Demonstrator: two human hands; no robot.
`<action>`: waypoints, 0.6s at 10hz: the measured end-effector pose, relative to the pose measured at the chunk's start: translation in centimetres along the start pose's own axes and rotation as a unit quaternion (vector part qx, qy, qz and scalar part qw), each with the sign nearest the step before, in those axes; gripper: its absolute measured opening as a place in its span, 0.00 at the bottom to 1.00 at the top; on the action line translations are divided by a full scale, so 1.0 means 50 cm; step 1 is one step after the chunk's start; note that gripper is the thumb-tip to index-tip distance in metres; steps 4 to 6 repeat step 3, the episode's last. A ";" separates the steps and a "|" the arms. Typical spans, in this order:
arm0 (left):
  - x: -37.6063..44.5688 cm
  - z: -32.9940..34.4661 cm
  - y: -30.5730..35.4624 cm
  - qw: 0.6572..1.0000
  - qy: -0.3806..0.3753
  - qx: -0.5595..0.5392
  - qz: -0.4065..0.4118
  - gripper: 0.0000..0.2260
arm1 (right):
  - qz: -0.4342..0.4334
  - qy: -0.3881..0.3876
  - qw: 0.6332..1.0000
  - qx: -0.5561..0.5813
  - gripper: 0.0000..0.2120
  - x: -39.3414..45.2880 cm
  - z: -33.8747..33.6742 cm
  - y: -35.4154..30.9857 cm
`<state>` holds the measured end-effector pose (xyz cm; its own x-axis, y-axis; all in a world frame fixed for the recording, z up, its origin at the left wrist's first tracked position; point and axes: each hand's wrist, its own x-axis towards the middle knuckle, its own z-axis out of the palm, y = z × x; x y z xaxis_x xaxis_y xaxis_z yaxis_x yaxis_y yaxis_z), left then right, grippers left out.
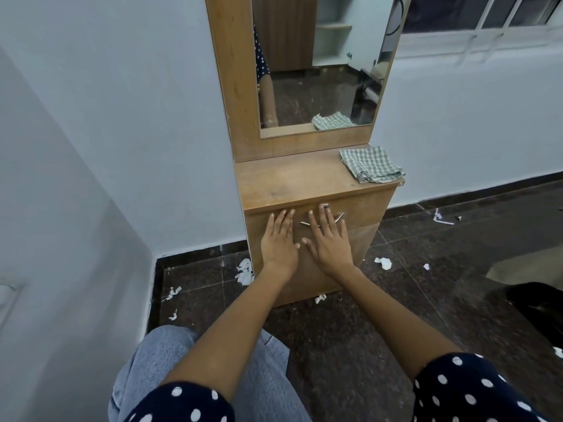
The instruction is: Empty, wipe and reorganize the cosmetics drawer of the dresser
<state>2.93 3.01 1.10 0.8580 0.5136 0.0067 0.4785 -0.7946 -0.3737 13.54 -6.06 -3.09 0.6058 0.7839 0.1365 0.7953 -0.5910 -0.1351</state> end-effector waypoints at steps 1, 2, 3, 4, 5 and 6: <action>0.000 -0.002 0.000 1.000 0.003 -0.016 0.001 0.28 | 0.000 -0.006 1.000 -0.009 0.37 0.000 -0.005 -0.001; -0.026 -0.007 0.006 0.996 0.017 -0.086 0.024 0.27 | 0.007 0.005 1.000 0.024 0.32 -0.020 -0.023 -0.009; -0.067 -0.003 0.004 0.983 0.108 -0.132 0.069 0.26 | 0.012 0.059 0.996 0.062 0.29 -0.055 -0.024 -0.022; -0.067 -0.003 0.004 0.983 0.108 -0.132 0.069 0.26 | 0.012 0.059 0.996 0.062 0.29 -0.055 -0.024 -0.022; -0.067 -0.003 0.004 0.983 0.108 -0.132 0.069 0.26 | 0.012 0.059 0.996 0.062 0.29 -0.055 -0.024 -0.022; -0.067 -0.003 0.004 0.983 0.108 -0.132 0.069 0.26 | 0.012 0.059 0.996 0.062 0.29 -0.055 -0.024 -0.022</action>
